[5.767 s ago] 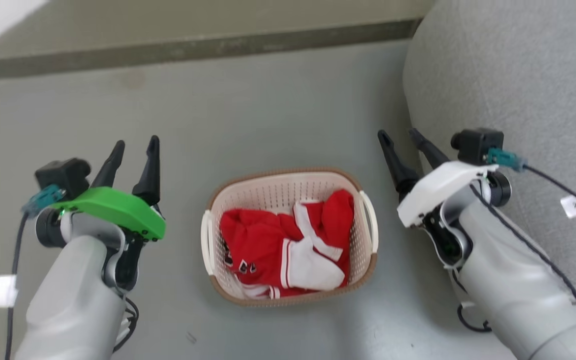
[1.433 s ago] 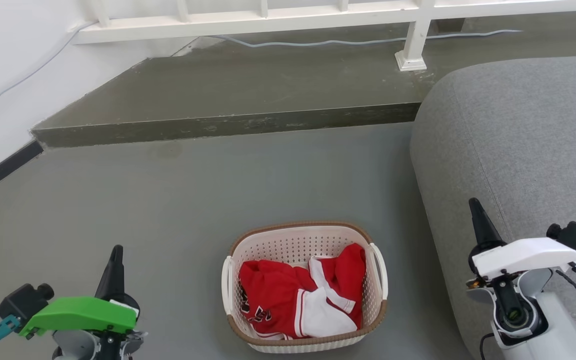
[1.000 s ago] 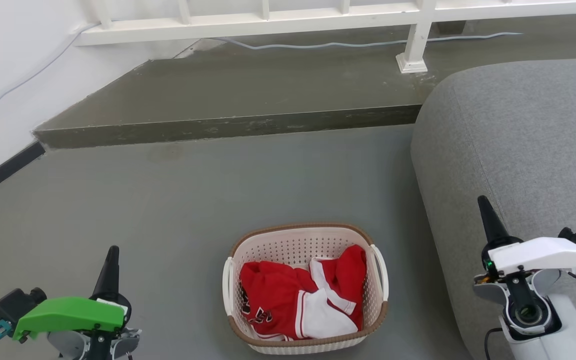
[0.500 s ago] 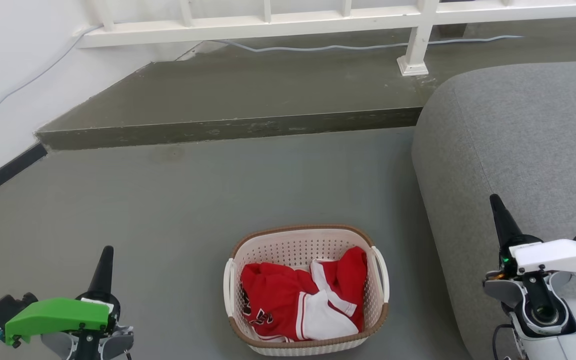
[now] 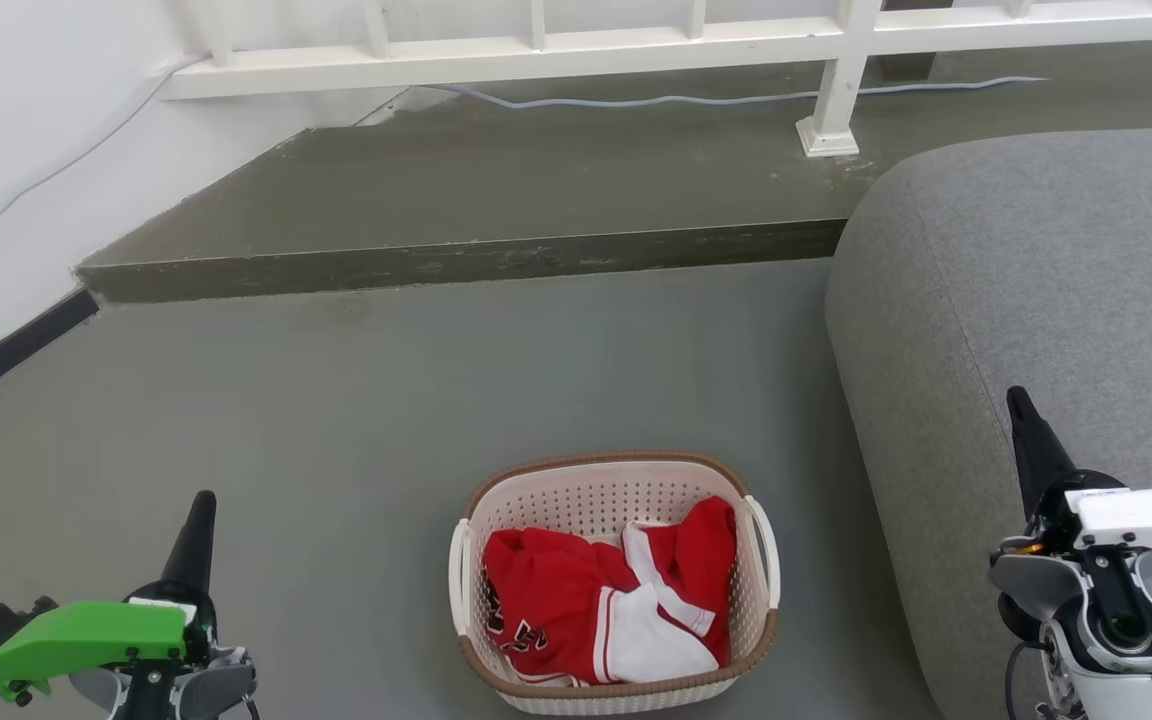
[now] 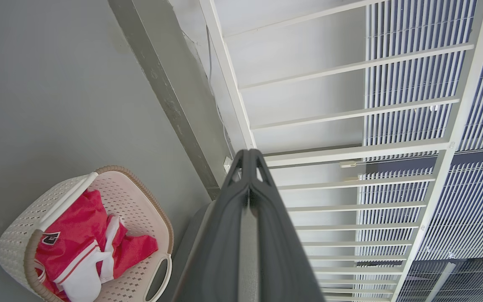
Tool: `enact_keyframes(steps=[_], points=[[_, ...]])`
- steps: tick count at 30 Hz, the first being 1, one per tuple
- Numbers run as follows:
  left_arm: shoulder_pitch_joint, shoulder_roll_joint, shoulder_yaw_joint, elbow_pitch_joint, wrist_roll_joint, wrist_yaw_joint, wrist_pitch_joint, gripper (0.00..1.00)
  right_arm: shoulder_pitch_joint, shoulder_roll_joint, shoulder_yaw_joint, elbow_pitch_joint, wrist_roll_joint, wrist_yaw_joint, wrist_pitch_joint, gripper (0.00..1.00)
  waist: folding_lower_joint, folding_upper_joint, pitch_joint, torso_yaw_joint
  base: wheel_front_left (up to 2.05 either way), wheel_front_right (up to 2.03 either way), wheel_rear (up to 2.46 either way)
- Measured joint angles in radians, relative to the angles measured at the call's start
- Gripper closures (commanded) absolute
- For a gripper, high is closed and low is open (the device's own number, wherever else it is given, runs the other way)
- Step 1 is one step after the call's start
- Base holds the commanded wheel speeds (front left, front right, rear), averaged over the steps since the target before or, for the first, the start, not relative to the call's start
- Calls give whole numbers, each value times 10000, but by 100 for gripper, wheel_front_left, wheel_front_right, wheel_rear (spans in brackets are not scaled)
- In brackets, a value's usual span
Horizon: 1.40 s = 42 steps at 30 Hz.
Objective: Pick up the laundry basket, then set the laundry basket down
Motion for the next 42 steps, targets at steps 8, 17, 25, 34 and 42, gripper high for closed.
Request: enact_keyframes(steps=[8, 17, 25, 34, 42], points=[[-7, 0, 157, -2, -859, -59, 268, 100, 8, 48, -328, -52, 826, 153, 247, 100, 0, 0, -34, 19, 0, 0, 0], [-26, -2, 295, -2, -1383, -79, 418, 100, 12, 98, -548, -98, 1384, 157, 407, 100, 0, 0, -53, 29, 0, 0, 0], [-47, -2, 301, -2, -1383, -81, 420, 100, 13, 102, -550, -100, 1384, 157, 407, 100, 0, 0, -53, 29, 0, 0, 0], [-49, -2, 301, -4, -1383, -81, 420, 100, 14, 104, -552, -102, 1384, 157, 407, 100, 0, 0, -52, 28, 0, 0, 0], [-50, -2, 301, -6, -1383, -81, 418, 100, 14, 107, -554, -104, 1384, 157, 407, 100, 0, 0, -52, 28, 0, 0, 0]])
